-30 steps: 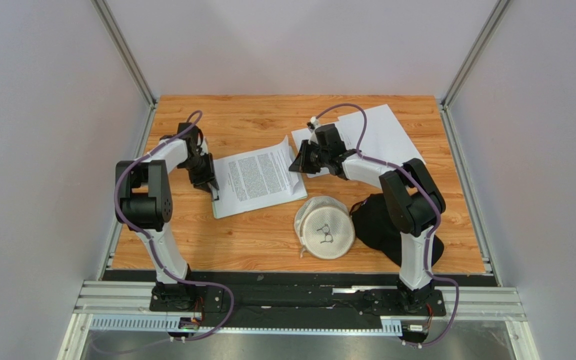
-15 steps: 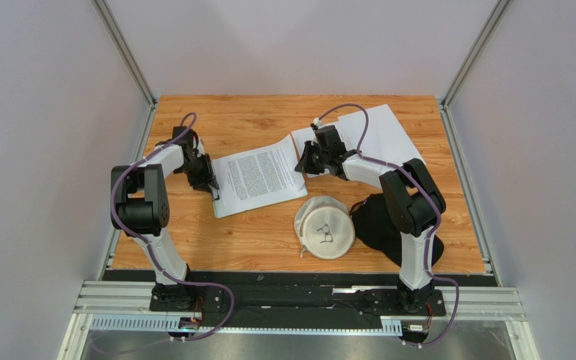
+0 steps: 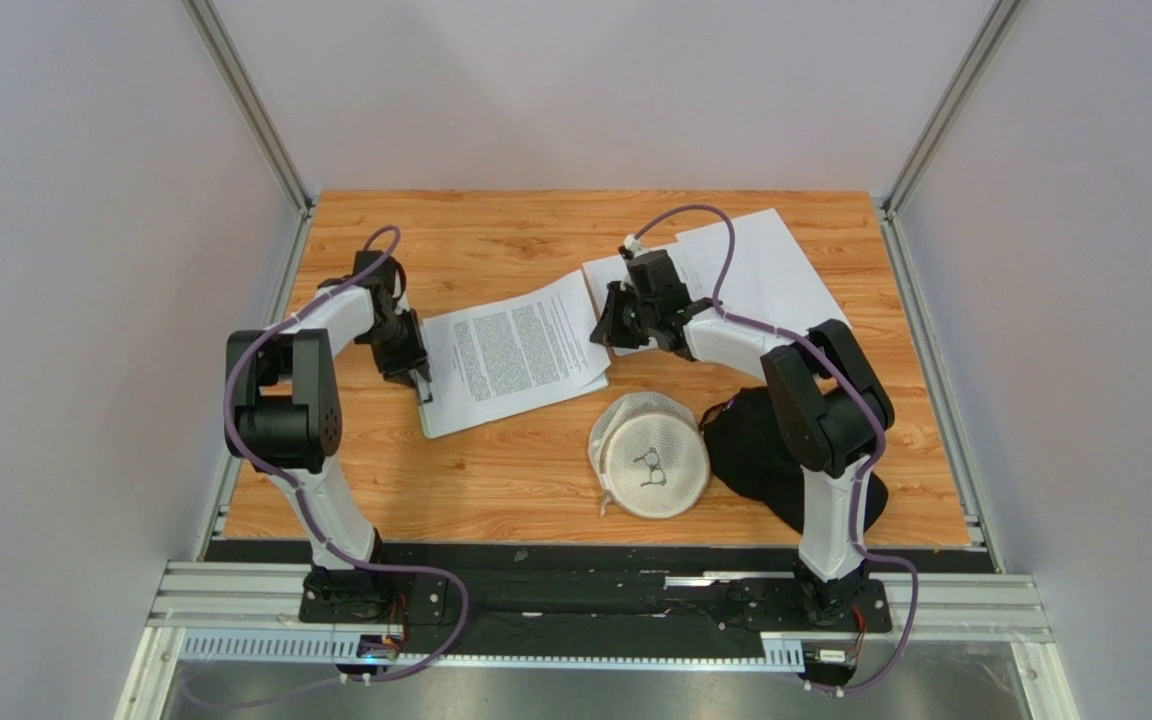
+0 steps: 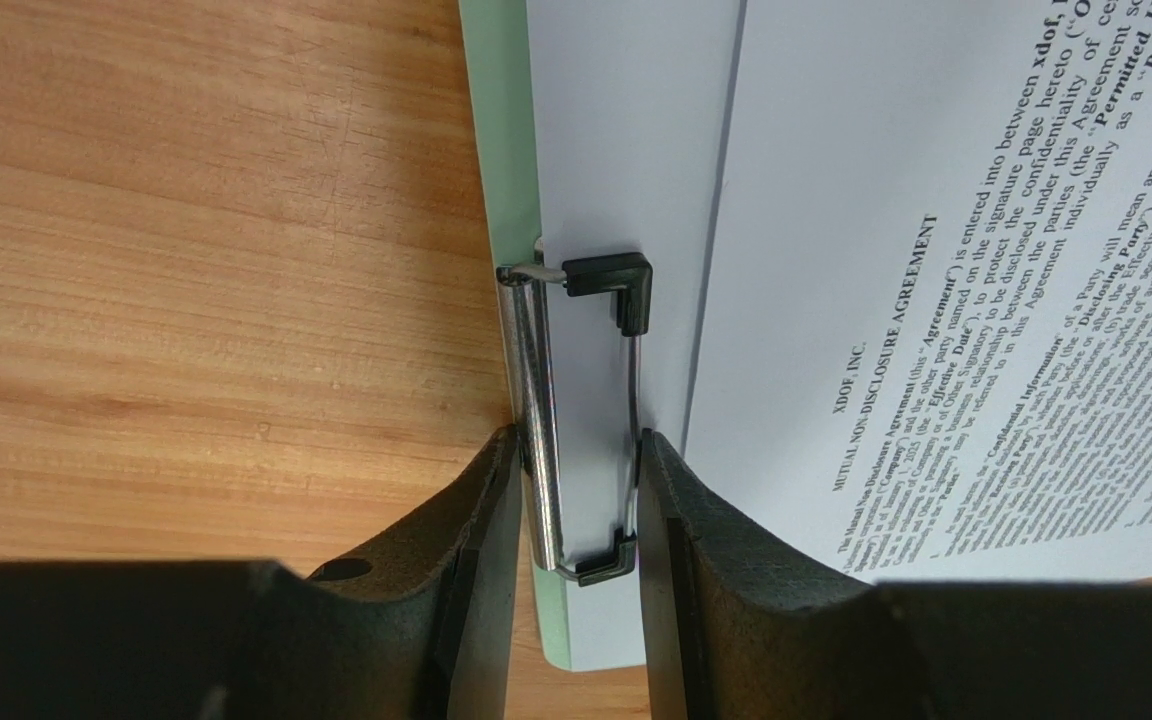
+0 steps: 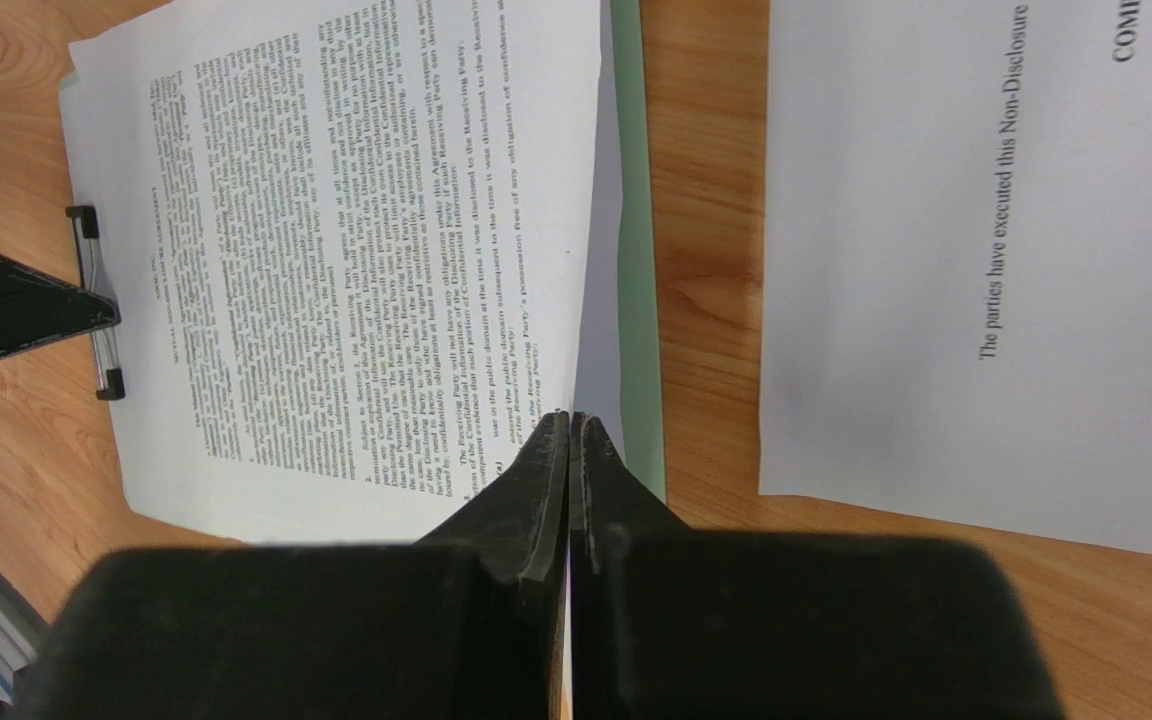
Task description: Put the files into the folder
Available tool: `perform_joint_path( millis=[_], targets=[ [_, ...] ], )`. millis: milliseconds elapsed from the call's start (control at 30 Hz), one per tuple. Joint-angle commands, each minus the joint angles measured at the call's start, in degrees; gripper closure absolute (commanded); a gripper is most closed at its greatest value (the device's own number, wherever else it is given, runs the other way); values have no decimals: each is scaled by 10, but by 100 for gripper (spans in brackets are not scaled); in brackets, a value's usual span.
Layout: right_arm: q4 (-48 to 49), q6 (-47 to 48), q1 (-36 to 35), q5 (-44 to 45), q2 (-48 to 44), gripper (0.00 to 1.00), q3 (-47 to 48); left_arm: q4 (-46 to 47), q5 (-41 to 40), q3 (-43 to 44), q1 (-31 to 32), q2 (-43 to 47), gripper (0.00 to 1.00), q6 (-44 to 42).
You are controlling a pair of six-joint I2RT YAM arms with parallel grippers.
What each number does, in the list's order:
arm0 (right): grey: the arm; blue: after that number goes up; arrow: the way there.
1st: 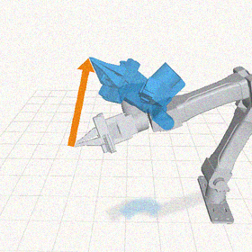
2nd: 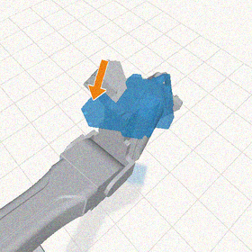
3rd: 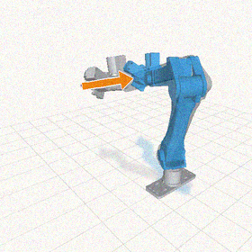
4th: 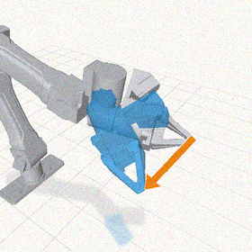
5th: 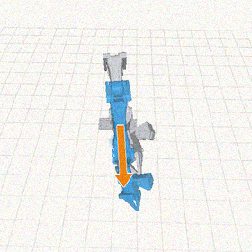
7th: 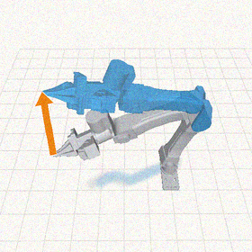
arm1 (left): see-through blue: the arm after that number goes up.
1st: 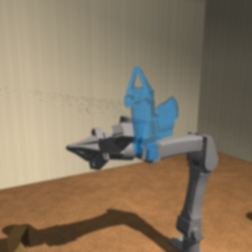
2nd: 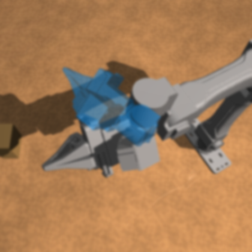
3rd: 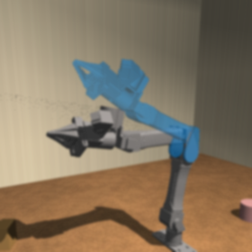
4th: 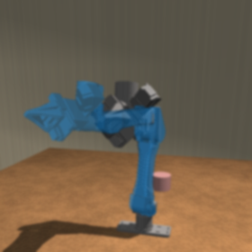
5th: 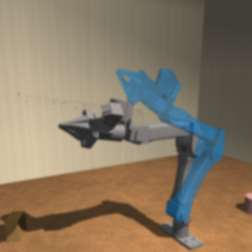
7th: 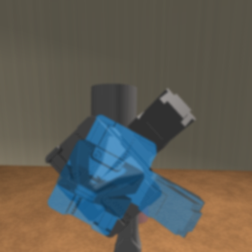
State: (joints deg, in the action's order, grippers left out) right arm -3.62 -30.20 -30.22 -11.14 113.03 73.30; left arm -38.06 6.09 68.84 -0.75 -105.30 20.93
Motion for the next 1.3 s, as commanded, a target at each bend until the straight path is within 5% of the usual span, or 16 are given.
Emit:
perform_joint_path(
  millis=[0,367,500,700,1033,1133,1167,1267],
  targets=[
    [21,0,-13,-10,-24,100,23,-28,-47,30,28,-9,75,19],
    [24,-1,-20,-17,-16,100,25,-55,-125,45,55,-7,61,28],
    [21,1,-20,-10,-23,100,19,-47,-133,35,56,15,46,32],
    [22,-1,-20,-14,-31,100,13,-53,-143,44,62,13,43,34],
    [25,-2,-20,-17,-27,100,9,-54,-129,48,68,-32,51,41],
    [25,-1,-20,-15,-26,100,9,-54,-132,51,67,-37,59,37],
    [24,-1,-20,-15,-26,100,10,-62,-133,56,68,-36,74,33],
    [22,2,-20,-13,-26,100,12,-61,-129,58,67,-33,85,25]
  ],
)
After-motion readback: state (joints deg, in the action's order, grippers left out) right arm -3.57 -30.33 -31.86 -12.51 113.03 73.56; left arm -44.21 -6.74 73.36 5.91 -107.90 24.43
